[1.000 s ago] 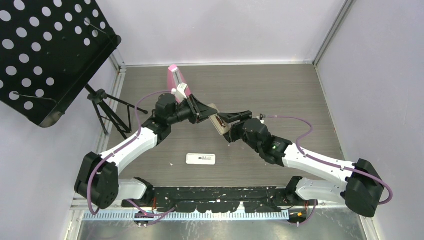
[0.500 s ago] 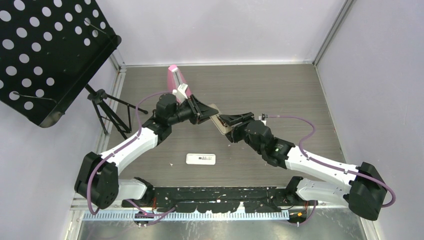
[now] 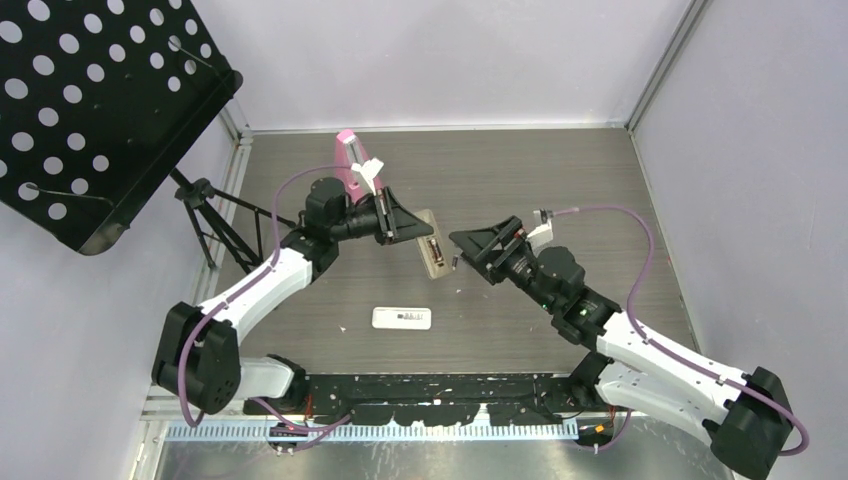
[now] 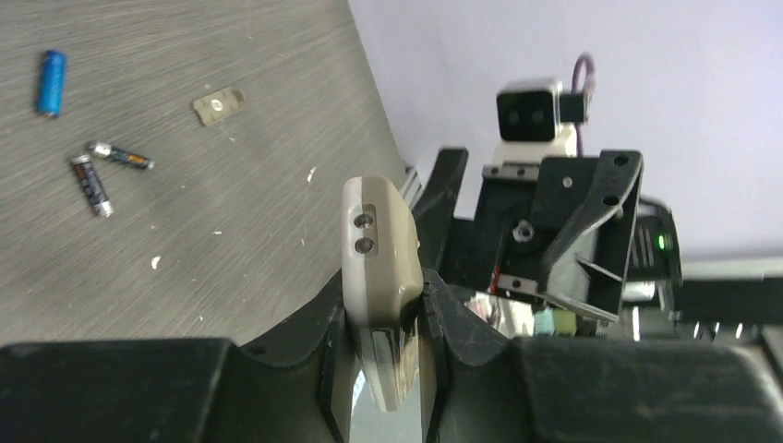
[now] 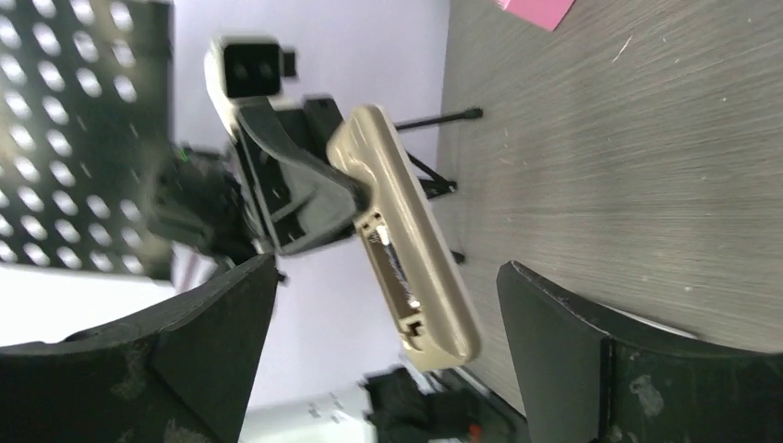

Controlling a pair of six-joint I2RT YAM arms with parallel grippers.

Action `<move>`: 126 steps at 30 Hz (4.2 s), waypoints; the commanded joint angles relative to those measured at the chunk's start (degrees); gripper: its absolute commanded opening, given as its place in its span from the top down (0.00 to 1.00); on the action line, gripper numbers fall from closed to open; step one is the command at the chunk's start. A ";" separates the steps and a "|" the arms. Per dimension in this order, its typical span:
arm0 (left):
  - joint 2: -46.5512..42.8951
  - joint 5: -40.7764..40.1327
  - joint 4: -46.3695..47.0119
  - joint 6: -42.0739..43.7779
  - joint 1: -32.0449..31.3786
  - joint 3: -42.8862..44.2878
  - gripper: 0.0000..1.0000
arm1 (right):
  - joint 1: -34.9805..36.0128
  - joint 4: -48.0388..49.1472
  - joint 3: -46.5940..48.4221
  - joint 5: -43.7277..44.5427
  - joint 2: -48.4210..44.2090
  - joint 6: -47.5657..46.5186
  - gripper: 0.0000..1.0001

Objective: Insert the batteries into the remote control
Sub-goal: Load the battery into the remote control, then adjust the battery at the center of the board.

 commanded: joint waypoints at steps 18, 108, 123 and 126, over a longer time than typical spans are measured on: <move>-3.73 23.29 8.95 9.21 0.40 2.84 1.00 | -1.68 -6.33 15.59 -36.59 9.92 -32.00 0.68; -21.67 -9.58 -28.27 29.33 8.14 -4.68 1.00 | -8.18 -53.17 61.32 22.38 71.08 -26.17 0.56; -20.53 -10.10 -28.11 29.29 8.14 -4.85 1.00 | -9.06 -44.22 56.15 15.65 69.70 -29.81 0.92; -19.96 -9.41 -26.84 28.54 8.14 -5.11 1.00 | -9.06 -36.92 52.06 13.96 66.52 -36.27 0.93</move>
